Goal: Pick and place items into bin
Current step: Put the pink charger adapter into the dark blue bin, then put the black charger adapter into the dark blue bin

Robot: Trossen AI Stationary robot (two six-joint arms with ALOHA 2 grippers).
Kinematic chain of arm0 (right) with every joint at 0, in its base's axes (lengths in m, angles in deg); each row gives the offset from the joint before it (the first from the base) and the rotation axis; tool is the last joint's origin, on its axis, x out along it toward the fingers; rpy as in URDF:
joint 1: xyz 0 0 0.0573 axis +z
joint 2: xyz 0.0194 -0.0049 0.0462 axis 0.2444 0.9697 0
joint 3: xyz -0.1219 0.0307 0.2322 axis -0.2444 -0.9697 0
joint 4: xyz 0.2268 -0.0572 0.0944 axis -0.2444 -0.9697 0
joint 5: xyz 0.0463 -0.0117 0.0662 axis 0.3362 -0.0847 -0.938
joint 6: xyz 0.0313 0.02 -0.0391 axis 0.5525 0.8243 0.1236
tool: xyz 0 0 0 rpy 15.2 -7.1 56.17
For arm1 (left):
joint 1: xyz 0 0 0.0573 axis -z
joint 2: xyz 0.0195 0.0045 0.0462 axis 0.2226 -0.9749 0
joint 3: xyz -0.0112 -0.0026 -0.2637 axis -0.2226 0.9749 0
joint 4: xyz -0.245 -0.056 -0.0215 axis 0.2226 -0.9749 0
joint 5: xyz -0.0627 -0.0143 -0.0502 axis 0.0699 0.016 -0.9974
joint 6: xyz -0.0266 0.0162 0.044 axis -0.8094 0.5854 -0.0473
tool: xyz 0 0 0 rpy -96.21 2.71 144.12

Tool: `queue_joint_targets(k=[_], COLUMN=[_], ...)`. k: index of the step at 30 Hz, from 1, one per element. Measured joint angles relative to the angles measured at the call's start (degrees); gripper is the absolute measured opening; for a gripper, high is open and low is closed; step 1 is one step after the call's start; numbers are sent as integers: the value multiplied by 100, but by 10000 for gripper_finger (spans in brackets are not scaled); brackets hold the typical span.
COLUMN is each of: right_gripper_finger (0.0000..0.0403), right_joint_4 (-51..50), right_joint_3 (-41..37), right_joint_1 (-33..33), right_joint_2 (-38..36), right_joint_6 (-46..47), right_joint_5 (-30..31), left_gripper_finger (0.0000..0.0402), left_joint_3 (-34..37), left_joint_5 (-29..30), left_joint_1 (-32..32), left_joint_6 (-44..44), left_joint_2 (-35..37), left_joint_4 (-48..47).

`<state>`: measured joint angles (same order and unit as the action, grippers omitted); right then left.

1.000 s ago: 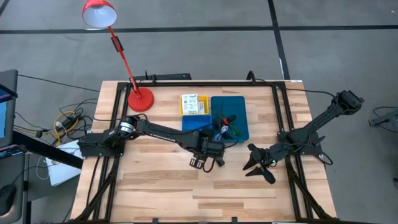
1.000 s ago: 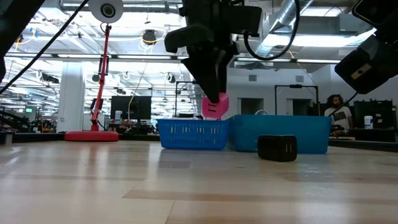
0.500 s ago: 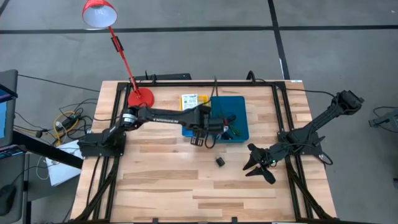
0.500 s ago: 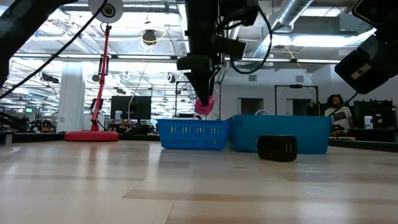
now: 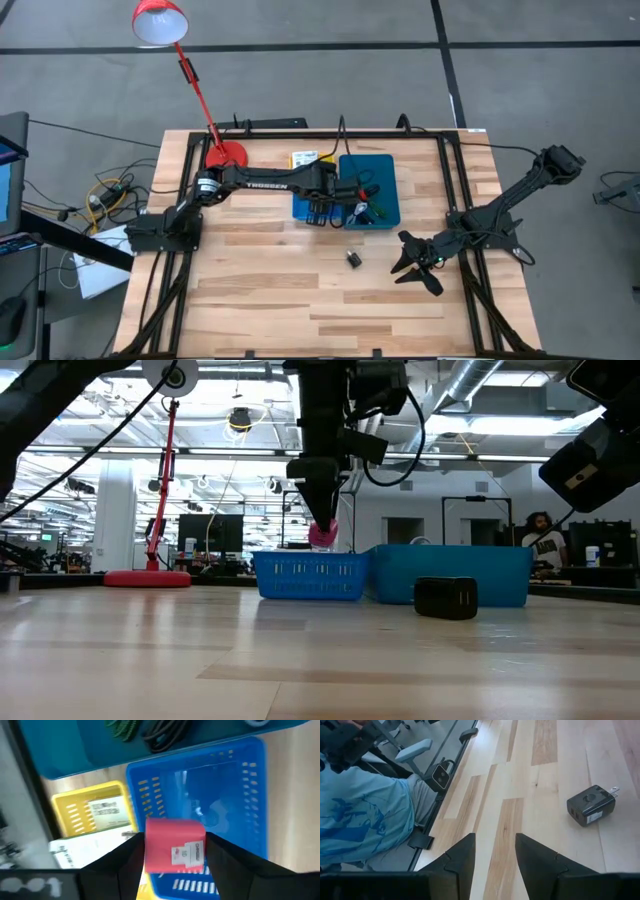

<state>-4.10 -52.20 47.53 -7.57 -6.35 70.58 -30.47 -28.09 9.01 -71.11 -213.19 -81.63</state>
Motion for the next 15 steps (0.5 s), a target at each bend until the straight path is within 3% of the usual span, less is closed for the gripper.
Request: queue_joint_targets(k=[6, 15], right_gripper_finger=[134, 134], right_joint_4=[1, 16], right_joint_3=[0, 0], right_joint_1=[2, 2], right_joint_2=[-1, 0], right_joint_6=[0, 0], right_joint_5=[1, 11], left_gripper_finger=[211, 214], left_joint_3=[0, -57], left_joint_5=[-616, -765], left_joint_1=[2, 15], left_joint_6=[-46, -486], left_joint_2=[0, 0], left_joint_4=[0, -409])
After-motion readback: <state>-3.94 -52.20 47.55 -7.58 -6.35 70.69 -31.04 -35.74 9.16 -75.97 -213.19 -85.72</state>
